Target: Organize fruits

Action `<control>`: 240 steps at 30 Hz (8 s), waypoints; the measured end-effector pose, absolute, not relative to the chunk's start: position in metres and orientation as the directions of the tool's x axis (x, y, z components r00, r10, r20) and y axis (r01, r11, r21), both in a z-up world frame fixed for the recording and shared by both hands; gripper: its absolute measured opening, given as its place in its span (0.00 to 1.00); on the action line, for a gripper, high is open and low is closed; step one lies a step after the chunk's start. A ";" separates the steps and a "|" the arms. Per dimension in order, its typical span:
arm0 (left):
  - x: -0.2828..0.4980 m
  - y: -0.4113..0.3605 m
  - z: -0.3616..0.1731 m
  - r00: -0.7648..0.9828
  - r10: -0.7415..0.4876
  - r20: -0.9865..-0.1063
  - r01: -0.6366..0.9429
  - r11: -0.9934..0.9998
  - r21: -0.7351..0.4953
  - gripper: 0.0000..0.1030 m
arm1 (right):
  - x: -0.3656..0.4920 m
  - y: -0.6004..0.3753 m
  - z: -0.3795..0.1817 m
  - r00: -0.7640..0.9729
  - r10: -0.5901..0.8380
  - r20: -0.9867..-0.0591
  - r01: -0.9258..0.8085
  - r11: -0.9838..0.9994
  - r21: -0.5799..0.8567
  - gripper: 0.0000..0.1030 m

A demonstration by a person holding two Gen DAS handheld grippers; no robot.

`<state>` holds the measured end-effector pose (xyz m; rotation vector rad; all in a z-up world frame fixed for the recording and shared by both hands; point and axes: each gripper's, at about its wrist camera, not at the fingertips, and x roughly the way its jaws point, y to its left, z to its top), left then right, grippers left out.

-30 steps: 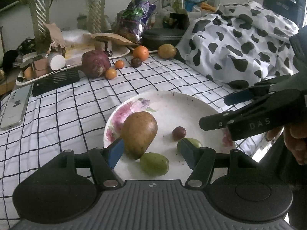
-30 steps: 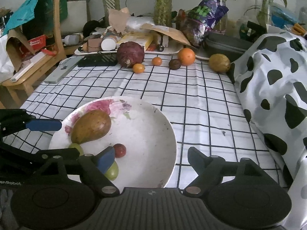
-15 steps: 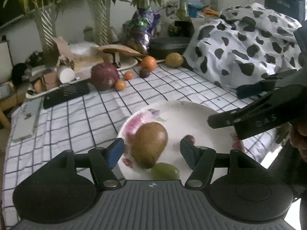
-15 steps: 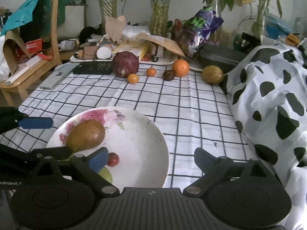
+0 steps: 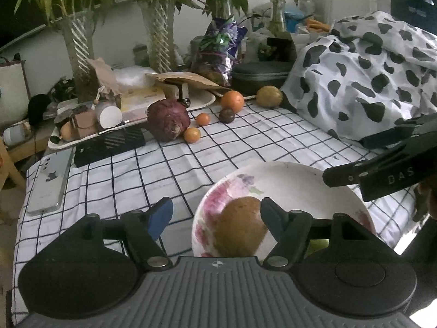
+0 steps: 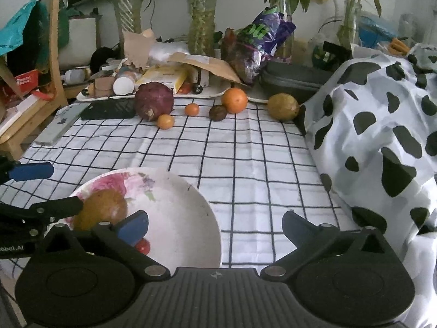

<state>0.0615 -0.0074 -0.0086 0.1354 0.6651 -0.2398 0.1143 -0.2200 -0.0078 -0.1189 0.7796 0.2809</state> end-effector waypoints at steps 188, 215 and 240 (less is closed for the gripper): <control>0.122 -0.031 -0.036 0.601 -0.394 -0.695 0.523 0.852 -0.031 0.57 | 0.167 -0.197 -0.010 0.565 0.413 -0.714 -0.592 0.806 -0.003 0.32; 0.072 -0.015 -0.018 0.685 -0.315 -0.657 0.400 0.916 -0.022 0.58 | 0.131 -0.194 -0.031 0.489 0.352 -0.798 -0.581 0.814 0.003 0.47; 0.033 -0.004 -0.006 0.722 -0.239 -0.649 0.288 0.957 -0.032 0.58 | 0.086 -0.210 -0.011 0.628 0.262 -0.732 -0.399 0.917 -0.014 1.00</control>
